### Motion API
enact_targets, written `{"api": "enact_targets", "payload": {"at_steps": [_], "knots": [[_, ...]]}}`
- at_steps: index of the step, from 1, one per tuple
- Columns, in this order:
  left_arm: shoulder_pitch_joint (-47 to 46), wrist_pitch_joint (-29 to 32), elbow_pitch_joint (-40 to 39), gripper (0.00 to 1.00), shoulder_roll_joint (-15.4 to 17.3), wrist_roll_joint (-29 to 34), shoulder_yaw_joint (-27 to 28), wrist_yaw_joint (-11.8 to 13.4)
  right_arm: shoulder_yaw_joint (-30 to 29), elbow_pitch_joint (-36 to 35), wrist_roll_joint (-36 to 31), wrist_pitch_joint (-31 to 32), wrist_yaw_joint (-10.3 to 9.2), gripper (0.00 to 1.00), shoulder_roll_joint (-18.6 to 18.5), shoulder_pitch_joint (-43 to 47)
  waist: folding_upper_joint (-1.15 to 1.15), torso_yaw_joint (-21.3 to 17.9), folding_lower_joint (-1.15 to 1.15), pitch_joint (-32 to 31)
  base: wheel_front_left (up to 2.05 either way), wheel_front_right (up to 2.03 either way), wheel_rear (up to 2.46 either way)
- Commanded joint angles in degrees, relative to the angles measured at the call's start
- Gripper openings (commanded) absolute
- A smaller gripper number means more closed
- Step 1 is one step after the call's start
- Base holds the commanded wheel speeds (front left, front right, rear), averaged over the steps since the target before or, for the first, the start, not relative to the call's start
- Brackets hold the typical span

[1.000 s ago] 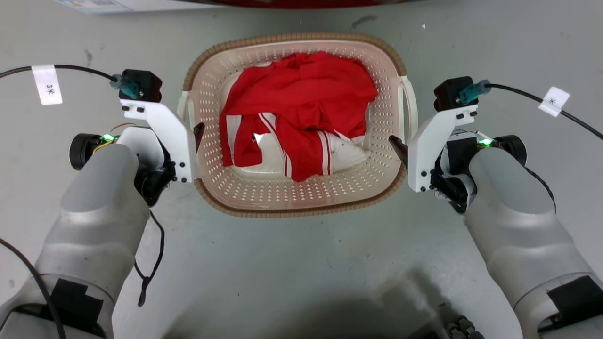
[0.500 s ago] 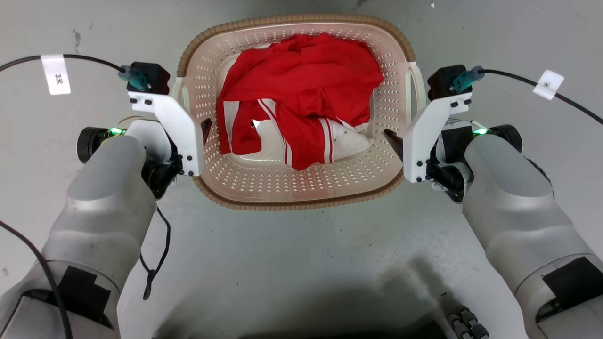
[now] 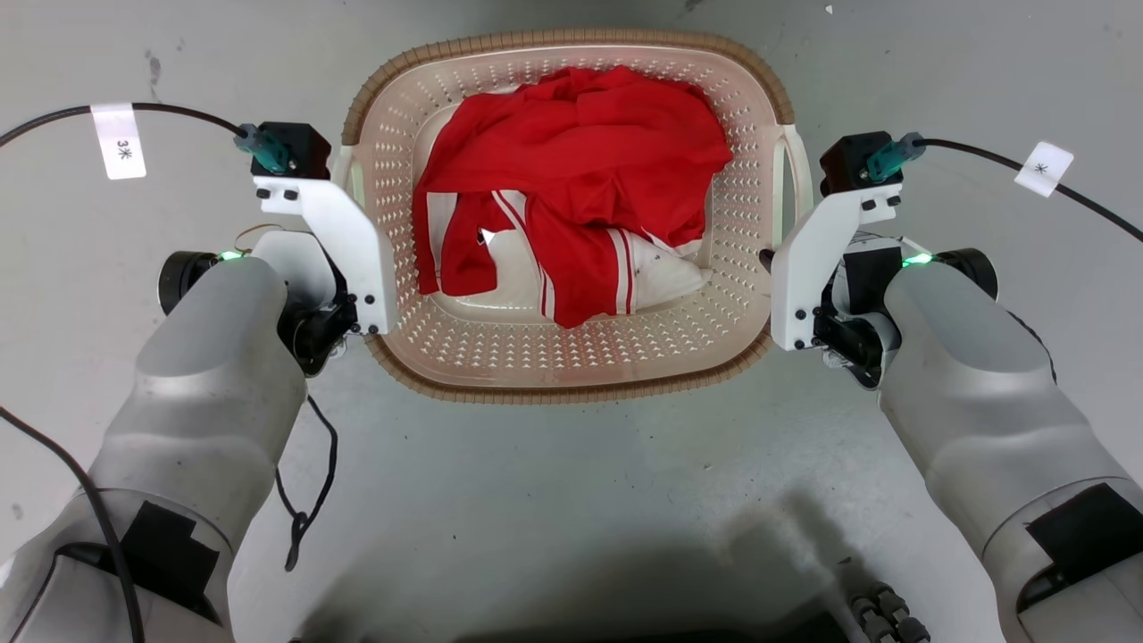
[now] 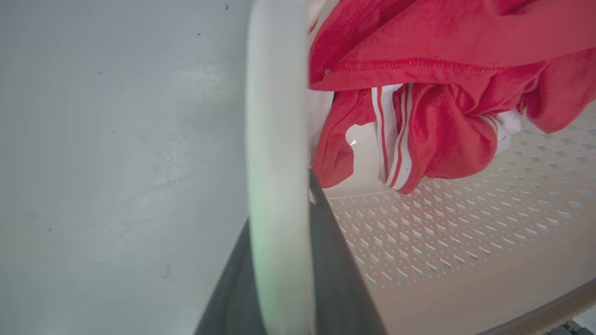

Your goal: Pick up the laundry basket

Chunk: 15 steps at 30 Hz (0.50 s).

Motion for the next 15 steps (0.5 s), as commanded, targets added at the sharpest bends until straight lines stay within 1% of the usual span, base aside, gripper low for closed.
{"api": "enact_targets", "payload": {"at_steps": [1,7,15], "knots": [[-0.2,0.4,-0.2,0.0,-0.3,-0.4,-0.6,-0.1,0.6,-0.1,0.6,-0.3,0.16,0.0,0.4,-0.6,0.0,0.1,0.0,-0.3,0.0,0.0,0.0],[0.4,2.1,0.0,0.0,-0.4,-2.5,-2.6,-0.1,2.3,0.6,2.4,1.2,0.16,0.0,0.5,-0.5,0.0,0.2,0.0,-2.3,0.0,0.0,0.0],[2.0,7.4,-0.4,0.0,-1.2,-6.4,-5.2,-0.2,5.0,0.6,5.8,7.0,0.18,0.0,0.7,0.6,0.0,0.8,0.0,-8.4,0.0,0.0,0.0]]}}
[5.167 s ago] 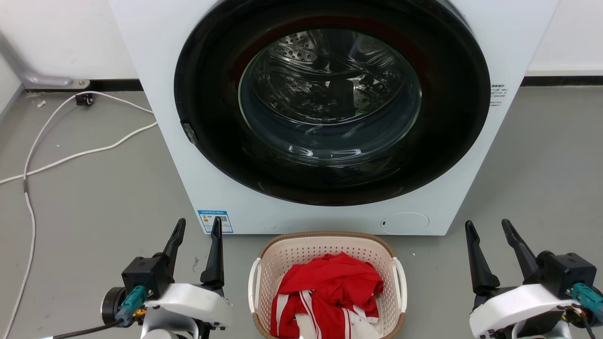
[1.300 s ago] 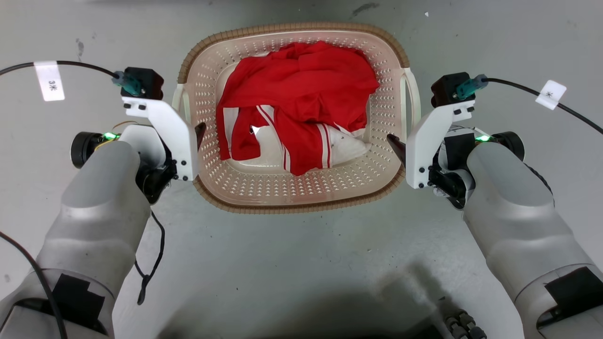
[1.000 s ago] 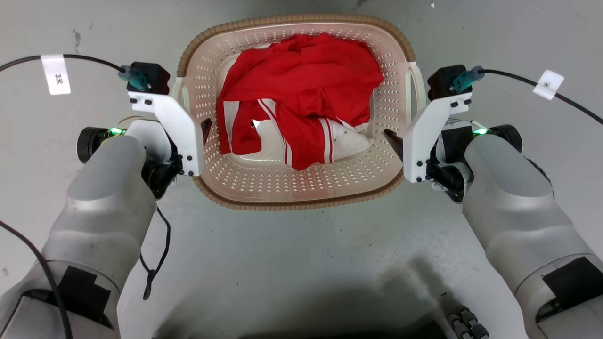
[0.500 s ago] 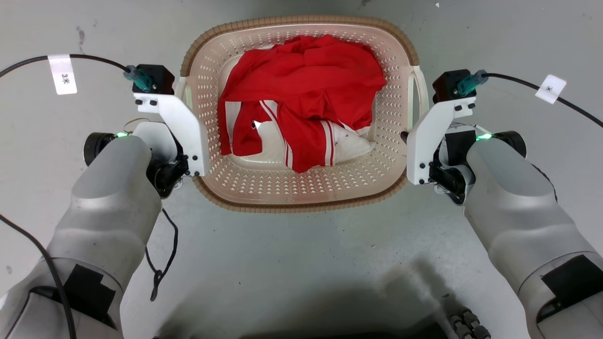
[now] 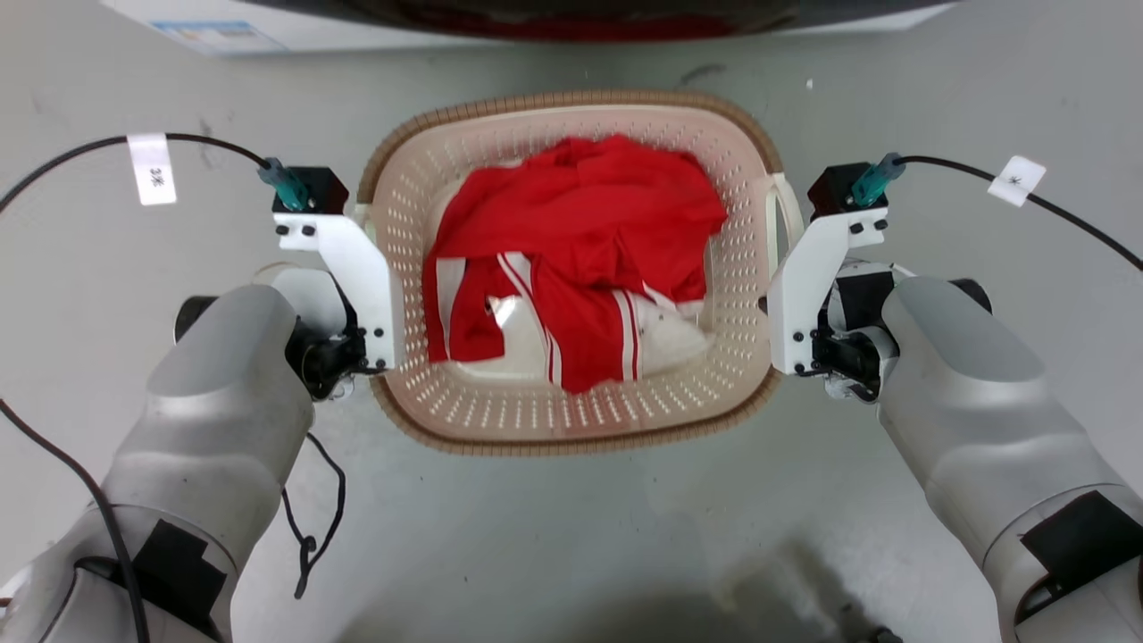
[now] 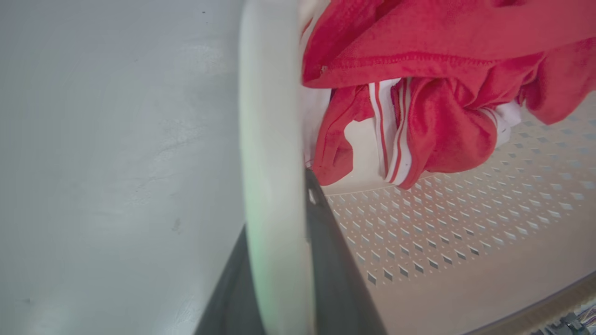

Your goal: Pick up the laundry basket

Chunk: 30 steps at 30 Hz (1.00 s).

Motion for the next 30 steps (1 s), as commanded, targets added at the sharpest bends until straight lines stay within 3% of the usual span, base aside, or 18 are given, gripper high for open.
{"api": "enact_targets", "payload": {"at_steps": [1,15,30], "knots": [[0.9,1.0,-0.8,0.0,-1.3,-0.7,-0.9,-0.3,0.6,-0.4,0.8,1.2,0.21,0.0,0.9,0.6,0.0,0.4,0.0,-3.0,0.0,0.0,0.0],[5.2,11.6,-0.1,0.0,-1.8,-7.7,-4.0,-0.5,3.8,0.5,7.0,15.2,0.25,0.0,1.1,4.2,0.0,1.3,0.0,-17.3,0.0,0.0,0.0],[9.5,18.9,2.1,0.0,-3.4,-12.7,-5.1,-0.5,5.4,1.6,10.3,23.0,0.25,0.0,1.1,7.9,0.0,1.3,0.0,-29.3,0.0,0.0,0.0]]}}
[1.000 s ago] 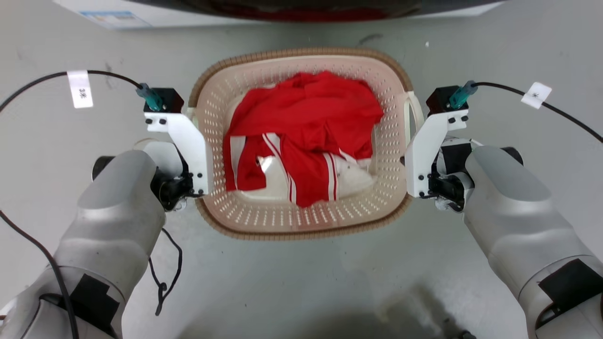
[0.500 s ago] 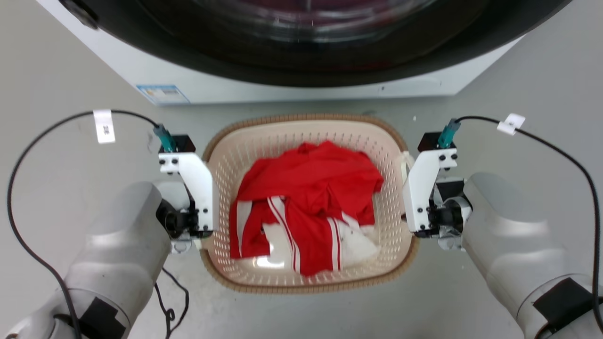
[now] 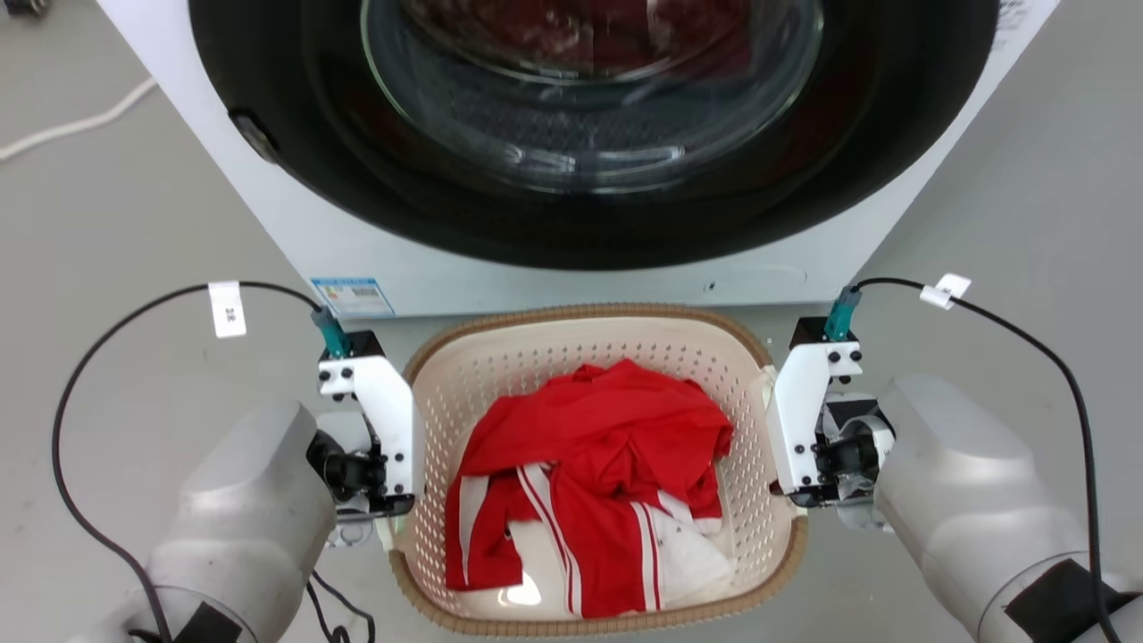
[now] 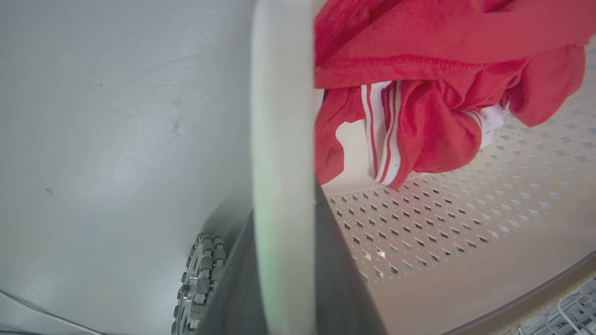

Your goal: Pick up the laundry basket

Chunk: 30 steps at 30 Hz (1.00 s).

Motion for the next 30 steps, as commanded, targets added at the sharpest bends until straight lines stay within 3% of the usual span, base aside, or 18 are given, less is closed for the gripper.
{"api": "enact_targets", "payload": {"at_steps": [1,19,30], "knots": [[1.1,0.7,-0.4,0.0,-2.0,-0.8,-0.2,-0.7,0.1,-0.6,0.8,0.5,0.32,0.0,1.4,1.0,0.0,0.0,0.01,-2.5,0.0,0.0,0.0],[7.1,4.6,2.1,0.0,-3.7,-4.4,-0.7,-0.7,2.5,-0.3,3.2,5.2,0.46,0.0,1.5,7.2,0.0,-0.4,0.01,-14.7,0.0,0.0,0.0],[9.2,4.9,3.1,0.0,-4.7,-5.7,-0.4,-0.7,3.7,-0.3,4.8,5.0,0.46,0.0,1.5,9.4,0.0,-0.5,0.01,-17.9,0.0,0.0,0.0]]}}
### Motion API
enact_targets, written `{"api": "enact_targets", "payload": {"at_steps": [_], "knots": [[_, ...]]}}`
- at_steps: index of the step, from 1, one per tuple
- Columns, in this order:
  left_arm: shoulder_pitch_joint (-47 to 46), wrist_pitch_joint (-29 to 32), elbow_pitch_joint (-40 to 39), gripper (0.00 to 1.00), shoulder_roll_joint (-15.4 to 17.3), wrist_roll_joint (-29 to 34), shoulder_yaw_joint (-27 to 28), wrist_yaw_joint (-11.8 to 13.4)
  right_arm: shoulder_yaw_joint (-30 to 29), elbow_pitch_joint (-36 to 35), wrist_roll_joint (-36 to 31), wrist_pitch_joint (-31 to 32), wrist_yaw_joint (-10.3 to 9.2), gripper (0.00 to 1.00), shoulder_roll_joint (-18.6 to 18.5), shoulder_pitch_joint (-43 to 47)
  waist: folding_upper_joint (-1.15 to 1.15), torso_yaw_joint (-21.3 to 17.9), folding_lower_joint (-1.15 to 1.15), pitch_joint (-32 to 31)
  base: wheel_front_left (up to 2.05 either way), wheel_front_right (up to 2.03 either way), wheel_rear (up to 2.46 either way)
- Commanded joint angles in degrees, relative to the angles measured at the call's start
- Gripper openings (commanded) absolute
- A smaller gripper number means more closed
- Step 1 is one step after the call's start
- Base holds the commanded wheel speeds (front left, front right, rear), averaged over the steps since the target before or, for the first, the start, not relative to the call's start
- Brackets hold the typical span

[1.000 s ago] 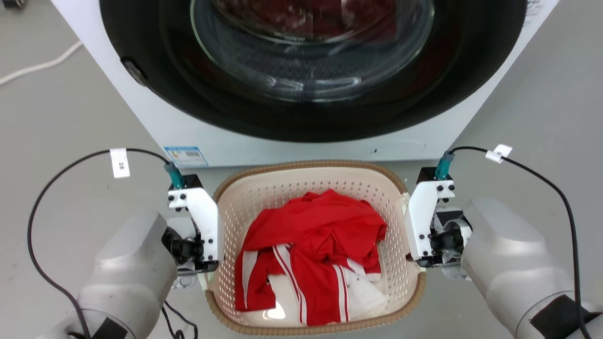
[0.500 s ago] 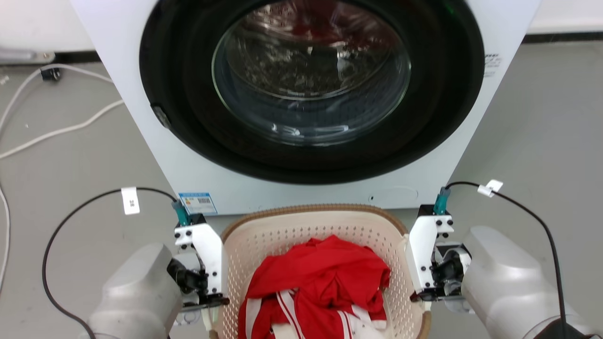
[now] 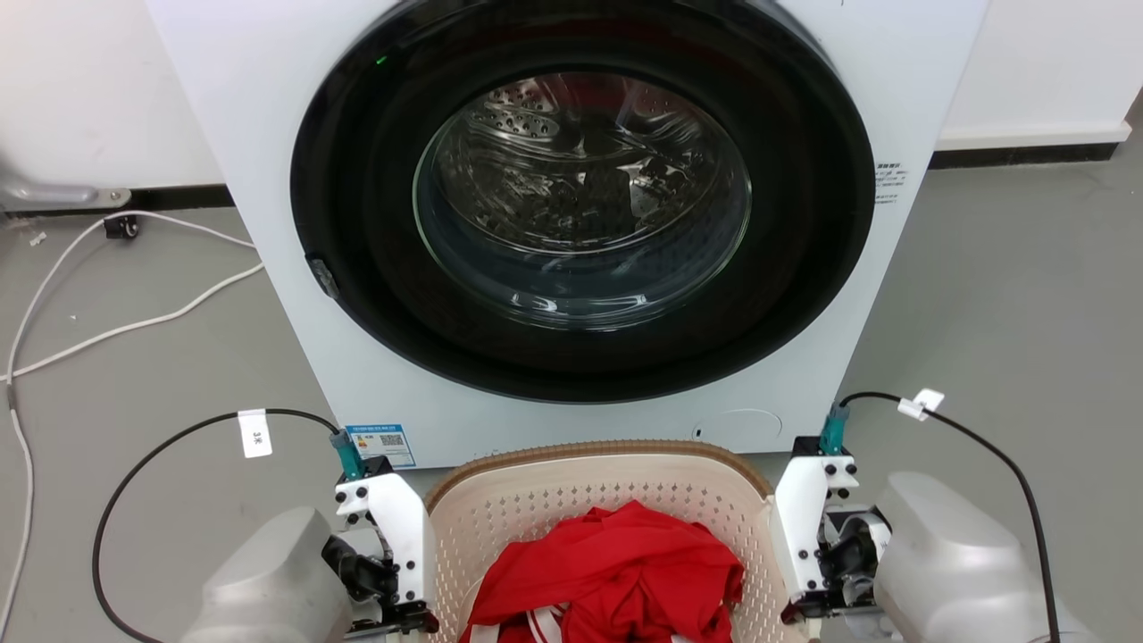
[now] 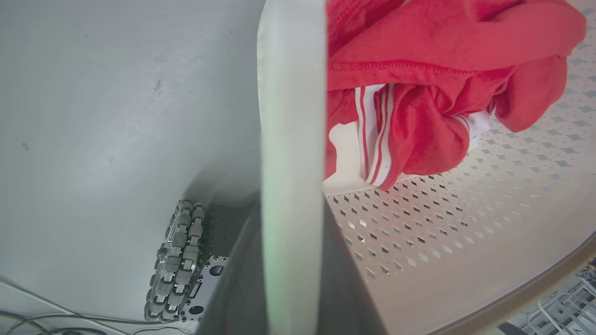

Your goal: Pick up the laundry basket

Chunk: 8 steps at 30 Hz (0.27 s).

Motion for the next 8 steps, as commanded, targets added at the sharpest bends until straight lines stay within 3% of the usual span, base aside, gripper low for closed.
{"api": "enact_targets", "payload": {"at_steps": [1,8], "knots": [[0.4,0.2,-1.0,0.0,-2.2,-0.5,0.0,-0.8,-0.1,-0.8,0.9,-0.3,0.64,0.0,1.7,0.6,0.0,0.1,0.01,-0.3,0.0,0.0,0.0],[0.9,0.4,-0.5,0.0,-2.8,-0.9,-0.2,-0.8,0.2,-0.8,1.2,-0.5,0.65,0.0,1.8,1.6,0.0,0.3,0.01,-1.1,0.0,0.0,0.0]]}}
